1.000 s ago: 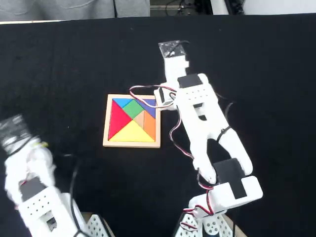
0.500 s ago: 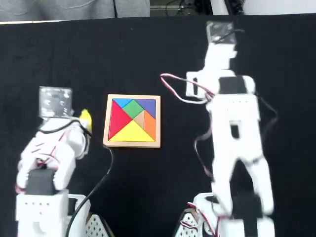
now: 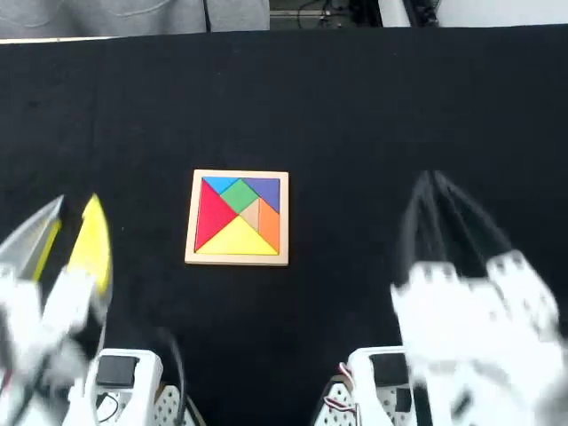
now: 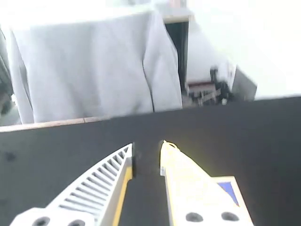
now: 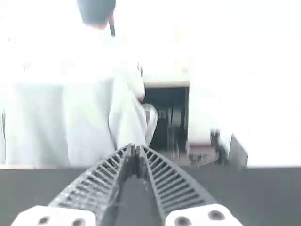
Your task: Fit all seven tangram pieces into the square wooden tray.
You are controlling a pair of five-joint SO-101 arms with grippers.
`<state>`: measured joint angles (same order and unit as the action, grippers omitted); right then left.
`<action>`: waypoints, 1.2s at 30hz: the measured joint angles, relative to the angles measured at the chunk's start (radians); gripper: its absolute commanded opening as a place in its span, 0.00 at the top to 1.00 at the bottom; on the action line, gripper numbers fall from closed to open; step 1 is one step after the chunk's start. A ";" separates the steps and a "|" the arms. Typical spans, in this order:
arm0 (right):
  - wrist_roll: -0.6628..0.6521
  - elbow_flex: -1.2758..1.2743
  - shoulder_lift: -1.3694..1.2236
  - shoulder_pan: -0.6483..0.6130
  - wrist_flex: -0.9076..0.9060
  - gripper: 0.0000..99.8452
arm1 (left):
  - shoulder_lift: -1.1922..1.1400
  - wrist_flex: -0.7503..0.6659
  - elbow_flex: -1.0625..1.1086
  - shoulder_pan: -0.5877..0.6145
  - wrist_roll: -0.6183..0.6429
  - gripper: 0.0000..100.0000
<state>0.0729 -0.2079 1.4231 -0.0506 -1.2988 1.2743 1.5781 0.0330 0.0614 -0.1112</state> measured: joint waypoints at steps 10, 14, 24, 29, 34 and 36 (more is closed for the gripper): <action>-0.089 -0.471 0.262 0.006 0.164 0.99 | 0.391 -0.178 0.437 0.215 -0.061 0.92; -0.132 -0.709 0.315 0.023 0.315 0.99 | 0.470 -0.368 0.844 0.235 -0.064 0.92; -0.138 -1.212 0.382 0.190 0.683 0.91 | 0.535 -0.736 1.494 0.135 -0.064 0.92; -0.008 -1.289 0.382 0.193 0.697 0.85 | 0.534 -0.812 1.623 0.110 -0.064 0.92; 0.055 -1.404 0.382 0.192 0.675 0.85 | 0.532 -0.789 1.646 0.110 -0.064 0.92; 0.058 -1.467 0.382 0.192 0.680 0.85 | 0.532 -0.770 1.646 0.110 -0.064 0.92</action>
<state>0.1312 -1.6747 1.8052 0.1412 -0.6191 1.8067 0.8078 1.6794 0.1718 -0.1757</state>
